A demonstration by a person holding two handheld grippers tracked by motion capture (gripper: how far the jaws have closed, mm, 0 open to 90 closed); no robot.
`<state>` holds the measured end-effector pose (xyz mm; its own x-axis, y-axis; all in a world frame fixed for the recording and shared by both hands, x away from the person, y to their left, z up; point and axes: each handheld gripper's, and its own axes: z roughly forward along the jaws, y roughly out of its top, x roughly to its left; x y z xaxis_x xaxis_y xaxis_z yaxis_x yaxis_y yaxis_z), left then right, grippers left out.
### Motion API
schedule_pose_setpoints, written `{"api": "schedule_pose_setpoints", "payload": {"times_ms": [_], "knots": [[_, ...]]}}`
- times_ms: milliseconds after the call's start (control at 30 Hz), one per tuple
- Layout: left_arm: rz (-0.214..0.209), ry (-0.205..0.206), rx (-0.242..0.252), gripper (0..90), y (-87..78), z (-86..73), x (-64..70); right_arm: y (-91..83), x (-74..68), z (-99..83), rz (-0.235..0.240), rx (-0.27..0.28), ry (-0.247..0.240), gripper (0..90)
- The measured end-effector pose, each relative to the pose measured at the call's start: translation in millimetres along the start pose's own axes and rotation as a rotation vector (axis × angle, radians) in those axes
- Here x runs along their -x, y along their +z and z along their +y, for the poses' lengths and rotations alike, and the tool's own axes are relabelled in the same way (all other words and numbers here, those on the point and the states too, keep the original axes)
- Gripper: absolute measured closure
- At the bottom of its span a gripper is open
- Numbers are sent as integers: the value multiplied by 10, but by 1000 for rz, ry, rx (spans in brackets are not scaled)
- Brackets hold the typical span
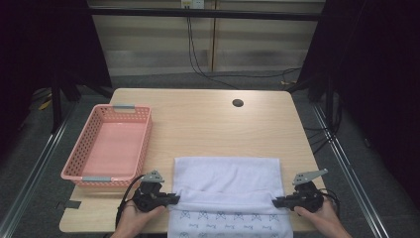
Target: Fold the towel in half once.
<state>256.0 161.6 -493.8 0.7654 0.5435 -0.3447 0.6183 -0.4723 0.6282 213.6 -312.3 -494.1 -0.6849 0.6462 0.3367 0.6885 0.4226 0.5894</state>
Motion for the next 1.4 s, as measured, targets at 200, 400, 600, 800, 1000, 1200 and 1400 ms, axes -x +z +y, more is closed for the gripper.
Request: {"api": "schedule_pose_setpoints", "payload": {"times_ms": [200,400,600,800,1000,1200,1400], "knots": [[35,-21,8,870,112,159,-133,35,84,84,-46,18,-13,881],[85,-22,18,872,226,378,-291,89,257,224,-81,43,2,881],[112,-52,47,872,369,630,-539,152,470,420,-125,52,-6,882],[118,-89,56,872,471,826,-734,183,719,589,-139,57,30,881],[174,-104,68,873,600,1080,-936,242,996,783,-137,74,64,882],[210,-113,68,873,685,1273,-1104,313,1215,945,-160,107,91,881],[221,-125,68,873,697,1361,-1255,398,1384,1088,-186,151,124,881]]}}
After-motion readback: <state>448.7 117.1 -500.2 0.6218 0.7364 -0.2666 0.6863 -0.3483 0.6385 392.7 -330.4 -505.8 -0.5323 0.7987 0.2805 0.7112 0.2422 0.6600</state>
